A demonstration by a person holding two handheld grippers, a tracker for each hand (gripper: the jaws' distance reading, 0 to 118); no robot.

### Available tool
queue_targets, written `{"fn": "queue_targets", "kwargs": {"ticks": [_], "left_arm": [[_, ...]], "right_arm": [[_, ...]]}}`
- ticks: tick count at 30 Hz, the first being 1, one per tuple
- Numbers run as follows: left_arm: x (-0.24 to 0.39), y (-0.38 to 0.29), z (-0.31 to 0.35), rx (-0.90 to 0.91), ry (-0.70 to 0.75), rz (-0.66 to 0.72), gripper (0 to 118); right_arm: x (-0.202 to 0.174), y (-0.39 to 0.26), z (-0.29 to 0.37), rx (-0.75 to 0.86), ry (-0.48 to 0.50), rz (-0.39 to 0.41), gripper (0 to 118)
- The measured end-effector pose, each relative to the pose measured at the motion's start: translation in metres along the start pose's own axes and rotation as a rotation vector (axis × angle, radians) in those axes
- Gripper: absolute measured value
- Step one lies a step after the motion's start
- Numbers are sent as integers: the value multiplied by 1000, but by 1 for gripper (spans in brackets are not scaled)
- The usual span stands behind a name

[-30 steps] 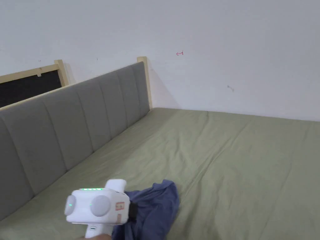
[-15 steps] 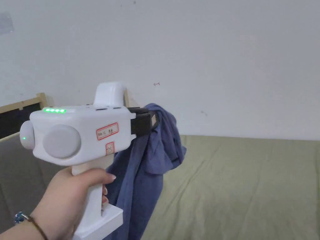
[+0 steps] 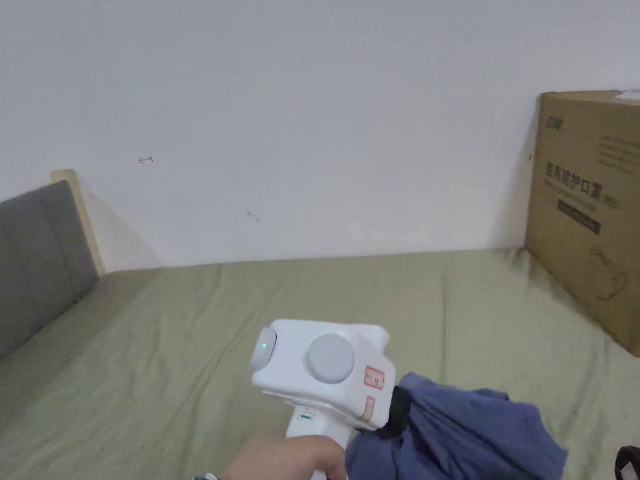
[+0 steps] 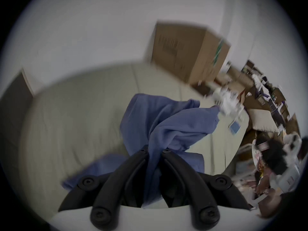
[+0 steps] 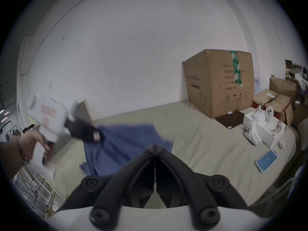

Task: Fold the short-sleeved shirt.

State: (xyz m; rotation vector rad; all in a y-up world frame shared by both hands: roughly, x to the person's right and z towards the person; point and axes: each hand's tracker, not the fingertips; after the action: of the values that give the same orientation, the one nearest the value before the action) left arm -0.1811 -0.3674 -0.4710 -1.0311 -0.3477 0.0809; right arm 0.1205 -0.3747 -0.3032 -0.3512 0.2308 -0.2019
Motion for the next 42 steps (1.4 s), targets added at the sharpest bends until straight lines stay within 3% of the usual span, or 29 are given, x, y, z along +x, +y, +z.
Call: {"fn": "queue_targets", "kwargs": {"ticks": [3,4,6,7,9,13,17,22,23,24,25,26,29,31,38,41,42], "left_arm": [[-30,-25,-52,-142,37,132,9],[-38,-32,-60,-155,57,165,17],[-53,-39,-64,-157,75,198,73],[-57,-47,-57,-164,57,199,93],[-65,-47,-40,-145,43,205,95],[-75,-46,34,29,26,195,93],[-76,-81,124,446,71,149,93],[-59,-178,184,920,288,133,91],[-56,-192,185,967,310,157,82],[-55,-205,186,995,317,183,67],[-52,-215,186,1002,356,195,41],[-49,-222,184,992,420,189,5],[-49,-235,176,986,420,163,0],[-45,-237,174,975,502,173,0],[-60,-235,192,1010,457,255,0],[-104,-200,200,876,332,367,0],[-125,-181,196,750,325,382,0]], "right_arm": [[12,-8,-6,-33,-15,-20,0],[15,-10,-7,-39,-20,-20,0],[17,-12,-10,-52,-27,-18,0],[18,-12,-12,-57,-29,-18,0],[17,-11,-12,-62,-29,-21,0],[8,-3,-11,-52,-13,-25,0],[-9,7,-3,3,18,-1,0],[-32,6,10,146,47,40,0],[-37,5,11,170,41,48,0],[-41,3,12,190,46,56,0],[-46,2,13,207,51,66,0],[-51,1,13,224,51,83,0],[-65,-2,12,272,44,140,0],[-73,-3,11,287,19,155,0],[-84,-1,3,240,66,126,0],[-84,0,0,196,99,132,0],[-84,-1,-2,181,106,137,0]]}}
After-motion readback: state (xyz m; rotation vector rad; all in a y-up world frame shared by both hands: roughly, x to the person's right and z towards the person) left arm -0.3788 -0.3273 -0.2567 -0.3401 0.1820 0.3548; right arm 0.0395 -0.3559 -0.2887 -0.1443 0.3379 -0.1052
